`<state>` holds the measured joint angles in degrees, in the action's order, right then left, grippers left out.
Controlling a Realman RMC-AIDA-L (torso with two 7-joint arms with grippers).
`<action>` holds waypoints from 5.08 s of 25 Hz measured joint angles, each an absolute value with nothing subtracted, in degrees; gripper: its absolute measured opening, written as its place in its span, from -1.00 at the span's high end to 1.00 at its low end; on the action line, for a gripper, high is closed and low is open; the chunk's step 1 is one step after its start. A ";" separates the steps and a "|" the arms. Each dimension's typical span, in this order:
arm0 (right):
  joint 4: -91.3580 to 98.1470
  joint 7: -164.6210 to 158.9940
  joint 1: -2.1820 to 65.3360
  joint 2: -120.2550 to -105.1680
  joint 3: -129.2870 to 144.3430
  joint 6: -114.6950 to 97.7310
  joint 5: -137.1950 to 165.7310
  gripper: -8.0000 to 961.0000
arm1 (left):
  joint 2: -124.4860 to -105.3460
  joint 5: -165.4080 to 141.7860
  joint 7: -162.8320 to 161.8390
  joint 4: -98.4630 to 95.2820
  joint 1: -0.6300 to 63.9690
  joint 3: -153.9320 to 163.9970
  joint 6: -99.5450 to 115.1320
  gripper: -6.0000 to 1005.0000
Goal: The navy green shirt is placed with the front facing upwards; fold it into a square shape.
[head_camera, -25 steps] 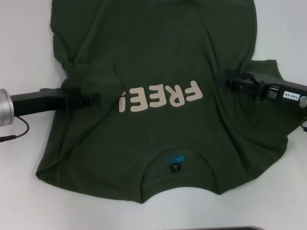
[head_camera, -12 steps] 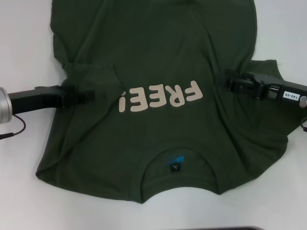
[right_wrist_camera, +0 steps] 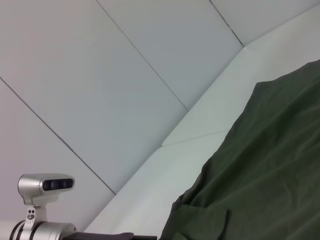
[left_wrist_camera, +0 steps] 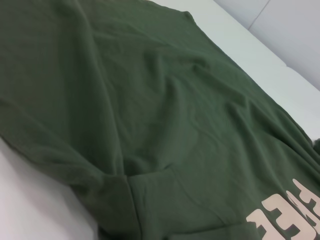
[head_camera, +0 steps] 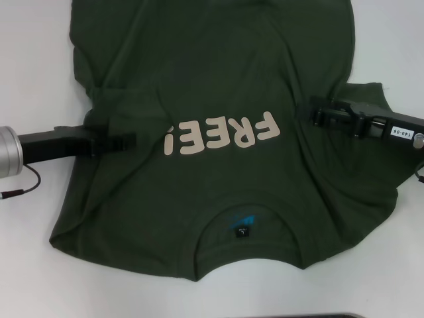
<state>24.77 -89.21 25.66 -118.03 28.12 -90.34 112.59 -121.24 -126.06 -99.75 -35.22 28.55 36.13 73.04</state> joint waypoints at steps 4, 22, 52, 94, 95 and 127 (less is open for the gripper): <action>24.77 -89.21 25.66 -118.03 28.13 -90.34 112.59 -0.84 | -121.28 -126.09 -99.75 -35.15 28.55 36.55 73.35 -0.62; 24.98 -89.21 25.66 -118.03 28.13 -90.35 112.58 -0.84 | -121.64 -126.14 -100.07 -34.69 28.92 38.35 73.57 -0.61; 24.96 -89.21 25.88 -118.03 26.72 -90.84 112.59 -0.84 | -120.93 -126.14 -102.48 -34.75 29.84 38.30 71.52 0.79; 24.96 -89.20 26.10 -118.03 26.72 -90.96 112.59 -0.84 | -120.73 -126.11 -103.36 -34.88 29.97 38.08 71.99 -0.15; 24.96 -89.21 26.10 -118.03 26.72 -90.96 112.59 -0.84 | -120.71 -126.12 -103.36 -34.90 29.97 38.14 72.05 -0.15; 24.96 -89.21 26.10 -118.03 25.91 -90.96 112.59 -0.85 | -120.58 -127.62 -104.95 -34.75 30.89 39.11 70.58 0.85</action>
